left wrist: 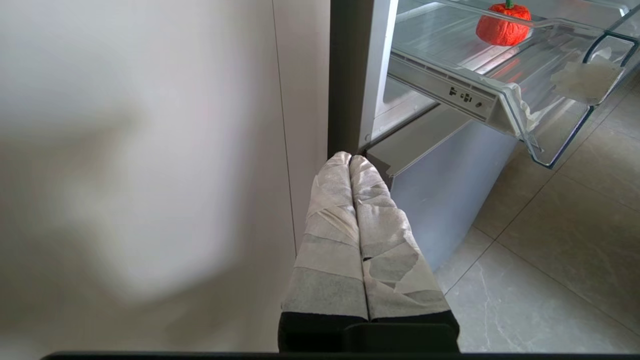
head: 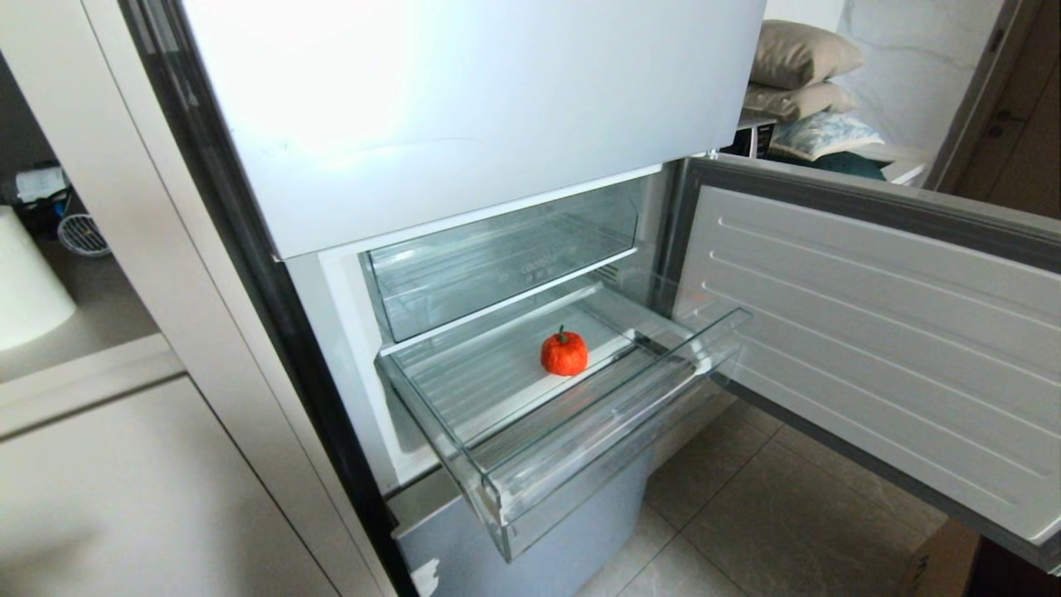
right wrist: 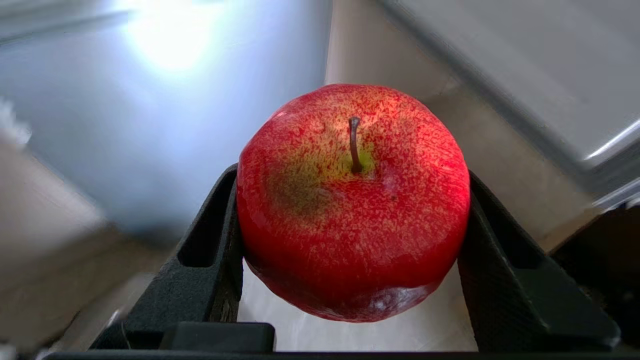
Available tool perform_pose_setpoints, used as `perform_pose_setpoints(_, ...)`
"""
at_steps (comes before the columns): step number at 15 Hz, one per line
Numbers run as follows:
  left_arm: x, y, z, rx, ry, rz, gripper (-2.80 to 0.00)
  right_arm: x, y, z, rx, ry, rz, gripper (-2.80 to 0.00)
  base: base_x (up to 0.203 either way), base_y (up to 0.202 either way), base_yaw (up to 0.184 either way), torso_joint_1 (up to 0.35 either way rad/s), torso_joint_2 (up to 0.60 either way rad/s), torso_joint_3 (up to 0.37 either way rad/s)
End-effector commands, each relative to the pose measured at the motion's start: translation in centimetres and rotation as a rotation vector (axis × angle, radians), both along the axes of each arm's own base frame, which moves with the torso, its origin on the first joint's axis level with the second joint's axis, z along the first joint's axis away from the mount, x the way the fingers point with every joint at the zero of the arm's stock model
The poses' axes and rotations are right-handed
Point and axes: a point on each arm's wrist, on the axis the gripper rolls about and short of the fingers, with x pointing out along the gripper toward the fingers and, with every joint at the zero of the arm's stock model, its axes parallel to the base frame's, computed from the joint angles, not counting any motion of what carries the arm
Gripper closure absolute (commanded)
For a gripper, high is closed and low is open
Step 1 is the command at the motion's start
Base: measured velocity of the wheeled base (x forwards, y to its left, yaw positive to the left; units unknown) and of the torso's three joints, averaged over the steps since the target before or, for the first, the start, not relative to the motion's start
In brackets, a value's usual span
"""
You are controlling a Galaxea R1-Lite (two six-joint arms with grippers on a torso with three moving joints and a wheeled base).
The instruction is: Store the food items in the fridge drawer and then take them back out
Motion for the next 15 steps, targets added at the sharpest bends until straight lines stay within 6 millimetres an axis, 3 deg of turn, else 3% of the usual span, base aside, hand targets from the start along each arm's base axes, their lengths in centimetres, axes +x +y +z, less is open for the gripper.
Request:
perform_pose_setpoints(1,0.00,0.00,0.00,0.000,0.000,0.001,0.00,-1.22,-0.08,-0.34,-0.006,-0.135,-0.023,0.00,0.000,0.000,0.000,0.000,0.00,0.000)
perform_pose_setpoints(4,0.00,0.00,0.00,0.000,0.000,0.001,0.00,-1.93,-0.18,-1.10,-0.042,-0.247,-0.082,0.00,0.000,0.000,0.000,0.000,0.00,0.000)
perform_pose_setpoints(15,0.00,0.00,0.00,0.000,0.000,0.001,0.00,-1.87,-0.21,-1.18,0.028,-0.239,-0.109,0.00,0.000,-0.001,0.007,0.001,0.00,0.001)
